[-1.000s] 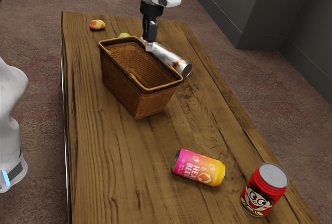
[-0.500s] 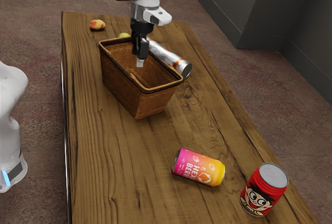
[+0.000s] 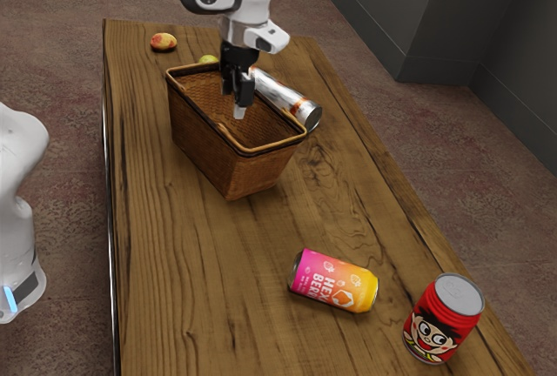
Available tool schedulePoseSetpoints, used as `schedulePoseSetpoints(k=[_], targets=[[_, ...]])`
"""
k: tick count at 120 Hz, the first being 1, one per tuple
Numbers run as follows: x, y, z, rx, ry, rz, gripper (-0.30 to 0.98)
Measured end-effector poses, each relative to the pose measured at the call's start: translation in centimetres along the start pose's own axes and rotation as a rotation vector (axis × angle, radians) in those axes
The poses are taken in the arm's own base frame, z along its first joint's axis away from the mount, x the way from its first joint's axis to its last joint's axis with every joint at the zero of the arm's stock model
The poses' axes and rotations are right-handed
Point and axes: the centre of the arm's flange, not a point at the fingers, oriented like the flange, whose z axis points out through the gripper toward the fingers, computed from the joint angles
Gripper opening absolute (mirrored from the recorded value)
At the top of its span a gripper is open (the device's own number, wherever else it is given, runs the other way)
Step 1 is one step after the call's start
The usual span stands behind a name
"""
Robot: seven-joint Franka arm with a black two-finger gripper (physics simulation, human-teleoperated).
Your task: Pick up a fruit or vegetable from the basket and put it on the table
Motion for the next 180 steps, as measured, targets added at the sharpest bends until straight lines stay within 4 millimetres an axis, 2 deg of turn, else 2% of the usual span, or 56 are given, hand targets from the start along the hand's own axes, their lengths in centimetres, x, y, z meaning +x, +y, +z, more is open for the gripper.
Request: schedulePoseSetpoints(k=[13, 59, 72, 137, 162, 180], targets=[[0.0, 0.9, 1.8, 0.004, -0.005, 0.007, 0.69], [-0.1, 0.6, 5.6, 0.003, 0.015, -0.016, 0.69], [0.0, 0.0, 6.0, 0.005, 0.023, -0.026, 0.69], [0.6, 0.5, 7.3, 0.023, 0.027, -0.018, 0.68], [0.8, 0.1, 7.6, 0.021, 0.030, -0.020, 0.68], [1.1, 1.0, 7.9, 0.024, 0.026, 0.015, 0.68]])
